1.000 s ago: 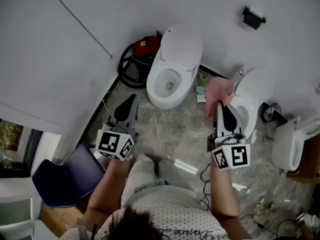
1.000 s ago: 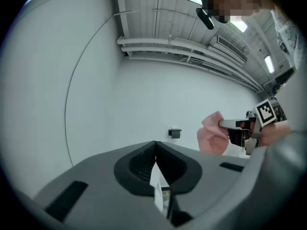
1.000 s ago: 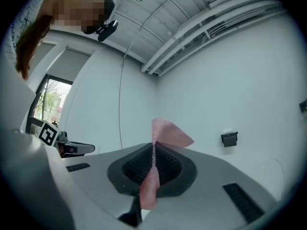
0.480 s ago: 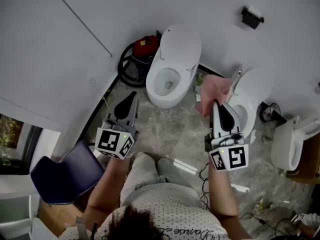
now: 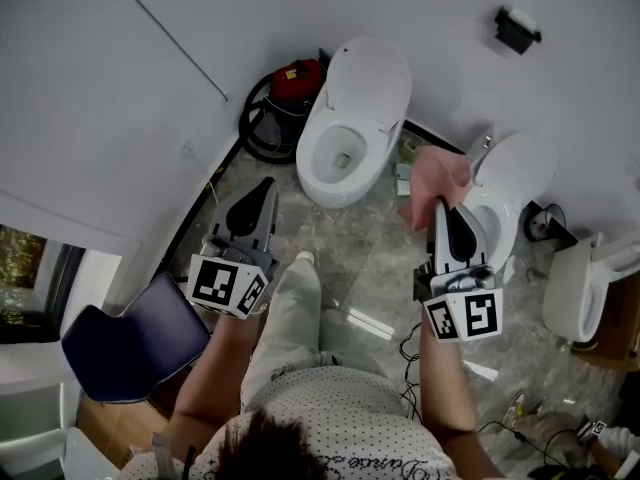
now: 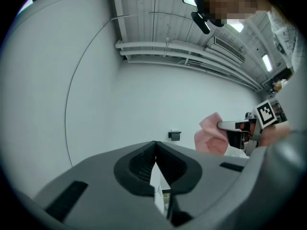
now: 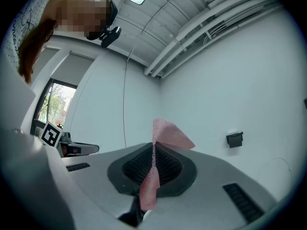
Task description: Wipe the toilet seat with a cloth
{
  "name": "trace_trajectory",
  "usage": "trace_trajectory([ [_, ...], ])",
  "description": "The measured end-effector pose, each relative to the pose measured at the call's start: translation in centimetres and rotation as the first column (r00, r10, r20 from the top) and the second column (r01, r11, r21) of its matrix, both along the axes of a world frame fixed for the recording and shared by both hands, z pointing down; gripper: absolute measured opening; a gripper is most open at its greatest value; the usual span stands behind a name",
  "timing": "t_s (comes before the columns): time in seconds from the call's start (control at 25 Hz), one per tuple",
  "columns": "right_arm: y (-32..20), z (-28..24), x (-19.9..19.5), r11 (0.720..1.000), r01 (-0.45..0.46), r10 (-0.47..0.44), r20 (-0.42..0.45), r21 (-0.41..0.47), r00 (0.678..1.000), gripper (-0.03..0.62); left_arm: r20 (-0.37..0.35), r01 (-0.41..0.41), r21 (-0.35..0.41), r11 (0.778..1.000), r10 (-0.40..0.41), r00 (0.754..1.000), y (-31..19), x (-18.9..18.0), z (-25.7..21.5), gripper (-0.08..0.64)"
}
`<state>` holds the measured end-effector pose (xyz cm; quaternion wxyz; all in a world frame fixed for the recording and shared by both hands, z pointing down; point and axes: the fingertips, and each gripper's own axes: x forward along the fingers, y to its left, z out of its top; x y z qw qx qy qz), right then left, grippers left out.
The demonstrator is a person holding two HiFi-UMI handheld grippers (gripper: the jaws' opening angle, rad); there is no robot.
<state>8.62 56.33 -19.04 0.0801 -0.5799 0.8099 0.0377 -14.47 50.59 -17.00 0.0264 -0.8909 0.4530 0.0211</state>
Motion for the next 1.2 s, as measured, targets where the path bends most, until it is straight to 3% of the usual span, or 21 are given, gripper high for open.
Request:
trace_trajectory([
  [0.24,-1.8,0.6,0.0,1.000,-0.011,0.010,-0.013,-0.013,1.000,0.018,-0.006,-0.015,-0.005,1.000,0.015,1.000,-2.8,0.2,0.5,0.002],
  [0.88,-19.0,-0.1,-4.3,1.000,-0.021,0.021,-0.043,-0.013,0.999,0.018,-0.020,-0.072,0.001,0.997,0.072,0.997,-20.9,-2.5,0.2,0.002],
  [1.2,-23.8,0.8,-5.2,0.997,-0.064,0.062,-0.051,-0.044,0.997,0.018,-0.027,-0.119,-0.045,0.992,0.118,0.993,-26.5,-3.2,1.4,0.002],
])
